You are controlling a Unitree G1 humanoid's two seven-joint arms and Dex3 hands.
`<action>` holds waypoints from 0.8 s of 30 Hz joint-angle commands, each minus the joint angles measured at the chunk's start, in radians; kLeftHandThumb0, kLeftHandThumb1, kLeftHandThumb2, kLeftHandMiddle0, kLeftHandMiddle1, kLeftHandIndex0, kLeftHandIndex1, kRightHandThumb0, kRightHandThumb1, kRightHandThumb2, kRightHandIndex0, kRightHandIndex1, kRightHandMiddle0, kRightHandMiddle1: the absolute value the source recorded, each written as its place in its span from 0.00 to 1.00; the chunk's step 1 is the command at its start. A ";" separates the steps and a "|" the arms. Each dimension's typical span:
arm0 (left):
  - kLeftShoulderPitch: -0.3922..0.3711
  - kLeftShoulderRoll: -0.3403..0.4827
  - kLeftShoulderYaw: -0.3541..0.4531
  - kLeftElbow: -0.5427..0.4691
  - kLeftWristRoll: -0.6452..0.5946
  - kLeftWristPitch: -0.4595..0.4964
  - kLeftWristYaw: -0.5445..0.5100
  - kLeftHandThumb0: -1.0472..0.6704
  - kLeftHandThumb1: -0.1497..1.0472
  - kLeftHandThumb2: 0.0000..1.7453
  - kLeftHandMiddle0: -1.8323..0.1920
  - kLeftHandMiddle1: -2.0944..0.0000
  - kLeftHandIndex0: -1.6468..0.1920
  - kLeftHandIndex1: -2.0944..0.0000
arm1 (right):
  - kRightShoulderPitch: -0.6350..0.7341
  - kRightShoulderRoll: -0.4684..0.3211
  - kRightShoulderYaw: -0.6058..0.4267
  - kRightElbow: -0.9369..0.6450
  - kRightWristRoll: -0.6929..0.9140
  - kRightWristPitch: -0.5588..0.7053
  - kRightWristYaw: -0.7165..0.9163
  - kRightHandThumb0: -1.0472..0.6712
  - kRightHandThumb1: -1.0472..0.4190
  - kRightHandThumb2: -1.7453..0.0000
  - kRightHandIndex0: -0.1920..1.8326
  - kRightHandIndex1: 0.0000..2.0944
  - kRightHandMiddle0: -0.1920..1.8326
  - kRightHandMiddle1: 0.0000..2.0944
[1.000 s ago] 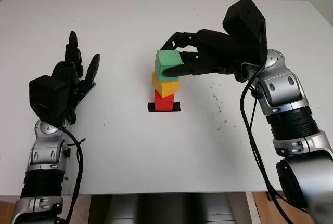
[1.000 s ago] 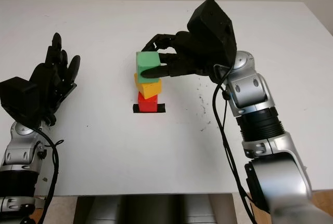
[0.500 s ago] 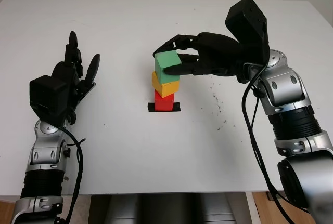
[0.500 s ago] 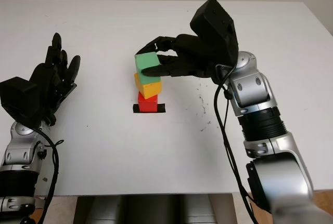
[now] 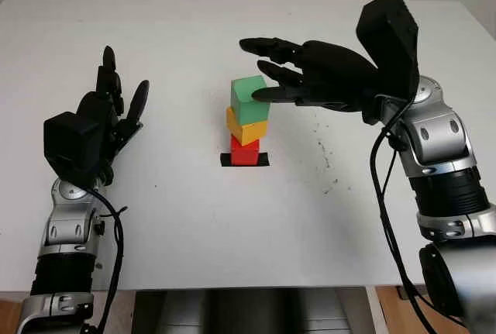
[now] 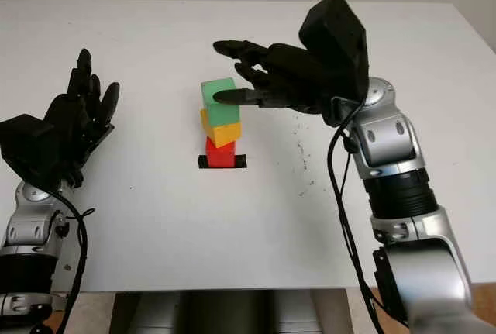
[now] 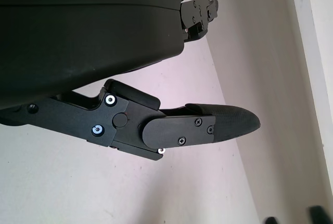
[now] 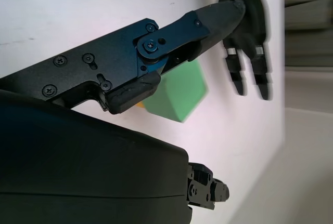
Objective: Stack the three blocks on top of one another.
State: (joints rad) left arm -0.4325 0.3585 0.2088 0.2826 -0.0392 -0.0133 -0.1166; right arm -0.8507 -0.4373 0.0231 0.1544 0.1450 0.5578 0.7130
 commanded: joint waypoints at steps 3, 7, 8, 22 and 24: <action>0.011 0.005 0.008 -0.010 -0.007 -0.005 -0.001 0.19 1.00 0.27 1.00 0.99 1.00 1.00 | 0.015 0.000 -0.094 -0.048 0.066 0.040 -0.059 0.06 0.00 0.74 0.00 0.00 0.00 0.00; 0.015 0.004 0.006 -0.013 -0.005 -0.006 0.005 0.19 1.00 0.27 1.00 0.99 1.00 1.00 | 0.055 0.029 -0.156 -0.082 0.097 0.026 -0.164 0.10 0.00 0.61 0.00 0.00 0.00 0.00; 0.015 0.003 0.008 -0.012 -0.008 -0.007 0.005 0.19 1.00 0.27 1.00 0.99 1.00 1.00 | 0.074 0.037 -0.161 -0.088 0.083 -0.003 -0.202 0.11 0.00 0.60 0.00 0.00 0.00 0.00; 0.004 -0.008 0.008 0.046 -0.031 -0.046 -0.007 0.17 1.00 0.27 1.00 1.00 1.00 1.00 | 0.277 0.168 -0.153 0.024 0.009 -0.268 -0.453 0.12 0.00 0.57 0.00 0.00 0.00 0.00; 0.004 -0.013 0.006 0.053 -0.034 -0.061 -0.007 0.16 1.00 0.27 1.00 1.00 1.00 1.00 | 0.299 0.188 -0.150 0.028 0.004 -0.293 -0.474 0.12 0.00 0.57 0.00 0.00 0.00 0.00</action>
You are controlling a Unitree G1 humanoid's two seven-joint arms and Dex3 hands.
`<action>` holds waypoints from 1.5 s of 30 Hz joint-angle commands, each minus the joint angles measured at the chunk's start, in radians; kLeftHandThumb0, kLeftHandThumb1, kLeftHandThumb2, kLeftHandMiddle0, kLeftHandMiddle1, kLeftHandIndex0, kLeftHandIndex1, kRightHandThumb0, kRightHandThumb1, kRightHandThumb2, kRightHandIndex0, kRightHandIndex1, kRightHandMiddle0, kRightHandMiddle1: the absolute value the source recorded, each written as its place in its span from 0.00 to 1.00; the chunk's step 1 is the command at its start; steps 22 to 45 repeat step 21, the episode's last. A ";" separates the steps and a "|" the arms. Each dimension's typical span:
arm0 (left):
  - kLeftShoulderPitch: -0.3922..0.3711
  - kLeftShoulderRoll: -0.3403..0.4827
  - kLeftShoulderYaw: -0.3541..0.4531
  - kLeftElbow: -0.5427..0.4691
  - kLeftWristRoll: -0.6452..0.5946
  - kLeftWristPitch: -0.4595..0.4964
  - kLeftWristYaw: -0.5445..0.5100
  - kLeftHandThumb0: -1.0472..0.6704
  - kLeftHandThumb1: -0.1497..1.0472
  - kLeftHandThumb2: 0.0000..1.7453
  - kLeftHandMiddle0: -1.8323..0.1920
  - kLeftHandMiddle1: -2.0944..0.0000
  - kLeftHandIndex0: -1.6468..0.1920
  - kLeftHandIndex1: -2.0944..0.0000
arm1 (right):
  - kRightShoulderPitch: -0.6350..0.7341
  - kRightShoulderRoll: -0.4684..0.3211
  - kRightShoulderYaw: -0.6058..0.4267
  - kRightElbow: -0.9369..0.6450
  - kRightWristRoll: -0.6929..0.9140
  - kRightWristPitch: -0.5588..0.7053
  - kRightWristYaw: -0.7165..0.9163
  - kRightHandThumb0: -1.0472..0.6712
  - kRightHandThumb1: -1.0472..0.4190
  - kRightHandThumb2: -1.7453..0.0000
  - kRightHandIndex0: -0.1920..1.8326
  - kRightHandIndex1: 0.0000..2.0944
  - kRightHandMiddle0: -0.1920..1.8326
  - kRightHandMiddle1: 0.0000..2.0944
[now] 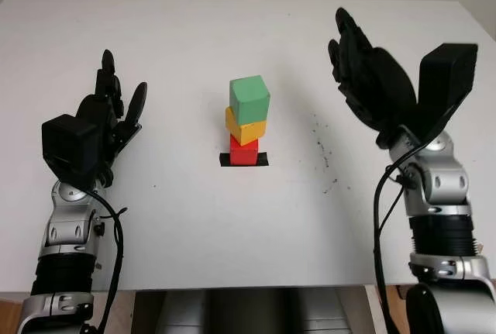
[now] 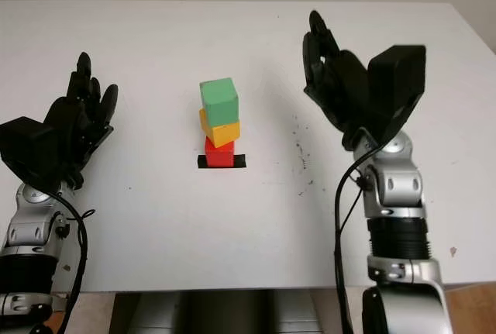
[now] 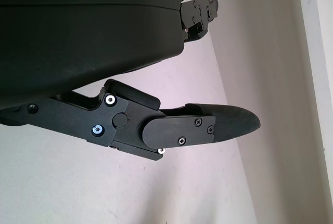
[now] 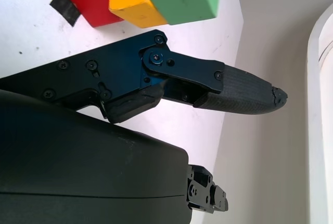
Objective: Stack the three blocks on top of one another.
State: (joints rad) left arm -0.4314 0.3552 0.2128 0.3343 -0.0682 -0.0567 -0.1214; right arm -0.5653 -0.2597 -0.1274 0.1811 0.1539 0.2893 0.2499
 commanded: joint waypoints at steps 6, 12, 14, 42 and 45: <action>0.011 -0.040 -0.003 0.017 -0.002 -0.048 0.018 0.18 1.00 0.27 0.99 0.98 0.99 0.98 | 0.043 0.063 -0.008 0.052 0.013 -0.078 -0.037 0.12 0.00 0.58 0.00 0.00 0.00 0.00; 0.031 -0.067 -0.019 -0.011 0.011 -0.025 0.042 0.17 1.00 0.27 0.99 0.98 0.99 0.98 | 0.032 0.090 -0.009 0.129 0.017 -0.146 -0.044 0.11 0.00 0.59 0.00 0.00 0.00 0.00; 0.040 -0.074 -0.020 -0.028 0.006 -0.016 0.037 0.17 1.00 0.27 0.99 0.98 0.99 0.98 | 0.030 0.090 -0.006 0.133 0.013 -0.147 -0.046 0.12 0.00 0.58 0.00 0.00 0.00 0.00; 0.070 -0.083 -0.021 -0.071 -0.003 0.003 0.029 0.18 1.00 0.27 1.00 0.98 1.00 0.98 | 0.046 0.101 -0.004 0.107 0.020 -0.125 -0.063 0.13 0.00 0.59 0.00 0.00 0.00 0.00; 0.070 -0.083 -0.021 -0.071 -0.003 0.003 0.029 0.18 1.00 0.27 1.00 0.98 1.00 0.98 | 0.046 0.101 -0.004 0.107 0.020 -0.125 -0.063 0.13 0.00 0.59 0.00 0.00 0.00 0.00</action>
